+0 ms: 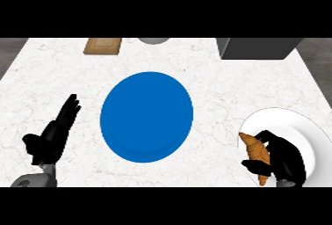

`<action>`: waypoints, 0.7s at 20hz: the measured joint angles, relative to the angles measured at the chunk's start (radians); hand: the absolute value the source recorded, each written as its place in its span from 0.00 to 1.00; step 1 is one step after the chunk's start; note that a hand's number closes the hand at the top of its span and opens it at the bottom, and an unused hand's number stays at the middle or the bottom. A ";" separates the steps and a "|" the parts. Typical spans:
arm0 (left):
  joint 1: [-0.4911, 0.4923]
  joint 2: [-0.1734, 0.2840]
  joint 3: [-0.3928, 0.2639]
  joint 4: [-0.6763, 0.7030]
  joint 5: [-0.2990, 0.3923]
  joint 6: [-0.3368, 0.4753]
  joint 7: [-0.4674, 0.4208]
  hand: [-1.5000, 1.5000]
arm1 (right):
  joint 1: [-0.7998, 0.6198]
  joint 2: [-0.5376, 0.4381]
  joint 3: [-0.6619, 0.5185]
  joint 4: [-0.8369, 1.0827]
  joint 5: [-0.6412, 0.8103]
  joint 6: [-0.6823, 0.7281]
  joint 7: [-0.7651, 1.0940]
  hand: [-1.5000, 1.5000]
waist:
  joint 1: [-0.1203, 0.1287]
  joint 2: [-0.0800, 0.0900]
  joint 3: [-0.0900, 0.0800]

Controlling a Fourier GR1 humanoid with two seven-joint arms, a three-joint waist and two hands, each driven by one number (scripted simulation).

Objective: Pick the croissant from the plate and place it in the plate

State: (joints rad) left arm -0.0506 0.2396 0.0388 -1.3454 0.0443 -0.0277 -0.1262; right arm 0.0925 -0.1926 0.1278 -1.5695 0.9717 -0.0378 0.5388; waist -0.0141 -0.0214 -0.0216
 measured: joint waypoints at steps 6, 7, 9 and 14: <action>0.013 0.003 0.010 -0.011 0.001 -0.005 0.002 0.50 | 0.186 -0.040 0.104 -0.203 0.052 -0.082 -0.138 1.00 | 0.001 0.012 0.015; 0.018 0.004 0.012 -0.014 0.003 -0.007 0.002 0.50 | 0.217 -0.050 0.114 -0.255 0.049 -0.081 -0.150 1.00 | 0.001 0.013 0.017; 0.006 -0.005 0.009 -0.009 -0.002 -0.002 0.009 0.50 | 0.261 -0.073 0.121 -0.354 0.041 -0.067 -0.164 1.00 | 0.001 0.015 0.018; 0.017 -0.009 0.010 -0.005 -0.010 -0.008 -0.002 0.50 | 0.358 -0.088 0.181 -0.584 0.099 -0.056 -0.149 1.00 | 0.003 0.017 0.020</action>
State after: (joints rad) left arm -0.0337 0.2306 0.0489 -1.3504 0.0347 -0.0355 -0.1284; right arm 0.4507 -0.2803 0.3091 -2.1534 1.0704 -0.0934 0.3902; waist -0.0112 -0.0040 -0.0015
